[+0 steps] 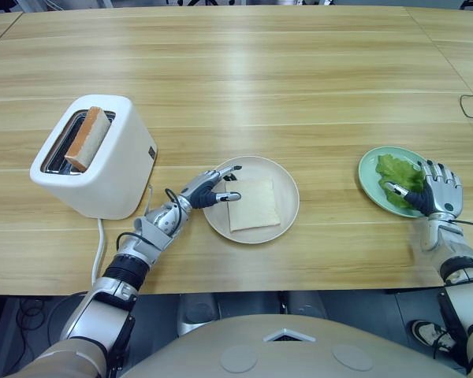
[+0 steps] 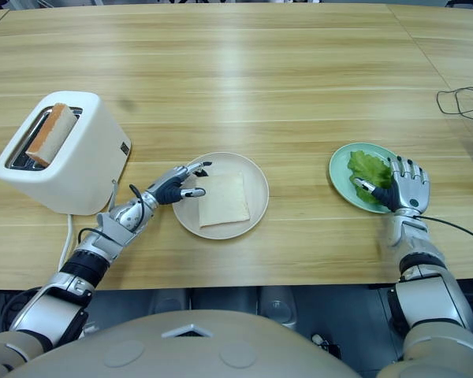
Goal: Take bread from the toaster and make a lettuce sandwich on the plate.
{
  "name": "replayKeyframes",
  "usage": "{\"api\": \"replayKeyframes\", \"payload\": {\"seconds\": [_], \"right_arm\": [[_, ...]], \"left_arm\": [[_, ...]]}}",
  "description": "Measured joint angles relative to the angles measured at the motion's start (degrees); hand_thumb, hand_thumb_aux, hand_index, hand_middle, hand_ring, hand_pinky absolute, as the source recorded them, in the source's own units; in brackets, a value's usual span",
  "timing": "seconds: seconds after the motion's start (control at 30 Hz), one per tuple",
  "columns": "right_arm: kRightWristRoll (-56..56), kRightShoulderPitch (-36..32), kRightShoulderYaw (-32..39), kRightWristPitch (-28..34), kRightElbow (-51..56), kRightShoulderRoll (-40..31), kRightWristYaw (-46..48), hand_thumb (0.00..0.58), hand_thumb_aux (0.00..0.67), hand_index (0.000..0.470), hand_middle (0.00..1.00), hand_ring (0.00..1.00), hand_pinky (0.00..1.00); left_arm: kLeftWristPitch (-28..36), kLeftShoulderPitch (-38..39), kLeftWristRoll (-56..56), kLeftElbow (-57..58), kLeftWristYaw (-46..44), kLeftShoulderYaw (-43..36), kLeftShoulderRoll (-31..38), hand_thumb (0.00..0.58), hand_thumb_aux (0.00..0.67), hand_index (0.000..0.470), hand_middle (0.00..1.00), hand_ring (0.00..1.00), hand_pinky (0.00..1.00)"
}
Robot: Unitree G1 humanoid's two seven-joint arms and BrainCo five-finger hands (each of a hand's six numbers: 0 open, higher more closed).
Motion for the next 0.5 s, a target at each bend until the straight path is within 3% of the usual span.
{"api": "replayKeyframes", "payload": {"seconds": [0.03, 0.07, 0.1, 0.13, 0.2, 0.23, 0.5], "right_arm": [[0.15, 0.0, 0.02, 0.3, 0.01, 0.0, 0.08, 0.009, 0.005, 0.004, 0.0, 0.0, 0.0], [0.49, 0.0, 0.05, 0.57, 0.04, 0.0, 0.11, 0.1, 0.06, 0.041, 0.0, 0.0, 0.0], [0.64, 0.02, 0.17, 0.75, 0.03, -0.04, 0.06, 0.536, 0.486, 0.334, 0.0, 0.0, 0.0], [0.67, 0.05, 0.34, 0.96, 0.02, -0.11, -0.06, 0.575, 0.61, 0.419, 0.0, 0.0, 0.0], [0.7, 0.24, 0.56, 1.4, -0.17, -0.33, -0.67, 0.575, 0.61, 0.419, 0.0, 0.0, 0.0], [0.71, 0.25, 0.85, 1.45, -0.39, -0.49, -0.99, 0.58, 0.67, 0.46, 0.0, 0.0, 0.0], [0.71, 0.66, 2.05, 1.7, -2.3, -1.12, -2.32, 0.58, 0.67, 0.46, 0.0, 0.0, 0.0]], "left_arm": [[0.0, 0.03, 0.12, -0.06, 0.28, 0.0, 0.03, 0.0, 0.0, 0.0, 0.0, 0.0, 0.0], [0.04, 0.06, 0.34, -0.2, 0.97, 0.08, 0.08, 0.0, 0.0, 0.0, 0.0, 0.0, 0.0], [0.08, 0.12, 0.42, -0.46, 1.49, 0.29, 0.26, 0.0, 0.0, 0.0, 0.0, 0.0, 0.0], [0.14, 0.25, 0.48, -0.96, 2.09, 0.72, 0.53, 0.0, 0.0, 0.0, 0.0, 0.0, 0.0], [0.29, 0.56, 0.49, -3.02, 3.32, 2.12, 1.06, 0.0, 0.0, 0.0, 0.0, 0.0, 0.0], [0.51, 0.7, 0.48, -4.35, 3.94, 3.07, 1.41, 0.0, 0.0, 0.0, 0.0, 0.0, 0.0], [1.77, 3.11, -0.05, -11.47, 5.63, 6.83, 1.71, 0.0, 0.0, 0.0, 0.0, 0.0, 0.0]]}}
